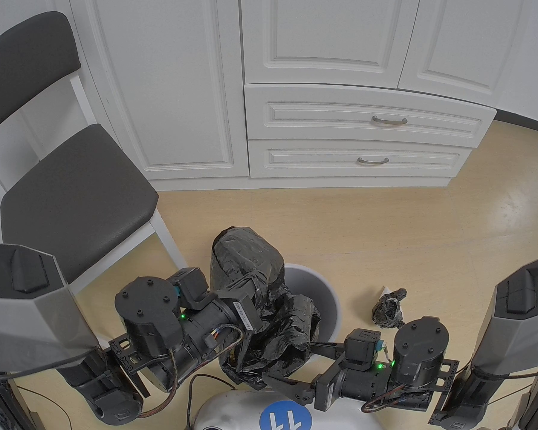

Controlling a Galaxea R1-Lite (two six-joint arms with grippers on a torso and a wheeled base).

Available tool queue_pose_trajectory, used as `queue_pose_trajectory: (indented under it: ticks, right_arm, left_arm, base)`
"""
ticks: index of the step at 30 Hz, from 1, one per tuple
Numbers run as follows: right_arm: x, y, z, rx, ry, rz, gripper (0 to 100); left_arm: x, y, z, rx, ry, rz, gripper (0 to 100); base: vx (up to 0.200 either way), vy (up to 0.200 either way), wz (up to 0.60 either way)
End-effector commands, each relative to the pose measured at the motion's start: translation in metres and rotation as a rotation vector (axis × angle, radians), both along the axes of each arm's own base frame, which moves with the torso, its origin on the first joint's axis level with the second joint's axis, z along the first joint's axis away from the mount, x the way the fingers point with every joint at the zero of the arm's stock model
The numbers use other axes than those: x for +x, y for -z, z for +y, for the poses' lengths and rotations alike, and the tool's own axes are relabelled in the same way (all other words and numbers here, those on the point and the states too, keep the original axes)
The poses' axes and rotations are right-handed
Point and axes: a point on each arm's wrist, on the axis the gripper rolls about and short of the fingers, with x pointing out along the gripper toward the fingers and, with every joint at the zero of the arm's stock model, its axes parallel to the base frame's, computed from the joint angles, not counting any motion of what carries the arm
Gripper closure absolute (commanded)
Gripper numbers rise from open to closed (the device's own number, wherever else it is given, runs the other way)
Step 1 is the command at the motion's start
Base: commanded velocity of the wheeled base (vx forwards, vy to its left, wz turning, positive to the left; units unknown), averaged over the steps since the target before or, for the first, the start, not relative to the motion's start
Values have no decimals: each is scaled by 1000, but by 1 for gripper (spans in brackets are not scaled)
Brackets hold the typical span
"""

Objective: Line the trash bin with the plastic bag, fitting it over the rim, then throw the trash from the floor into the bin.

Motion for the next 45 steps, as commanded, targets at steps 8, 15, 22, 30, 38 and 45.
queue_pose_trajectory:
  ticks: [8,15,22,30,38,45]
  right_arm:
    - [12,10,37,38,126,-49,0]
    - [17,12,54,34,205,-111,0]
    - [24,2,72,53,299,-176,0]
    - [38,3,93,64,404,-197,0]
    - [37,9,96,40,426,-197,0]
    - [22,2,92,34,391,-201,0]
  left_arm:
    - [-4,-1,-3,-11,14,2,100]
    - [-6,-2,-5,-10,-3,-2,100]
    - [-7,-2,-9,-13,2,-5,100]
    - [-9,-2,-10,-13,8,-5,100]
    - [-8,-2,-11,-14,6,-6,100]
    - [-2,-2,-10,-16,-35,-11,100]
  base:
    - [0,0,0]
    - [0,0,0]
    - [0,0,0]
    - [0,0,0]
    - [0,0,0]
    - [0,0,0]
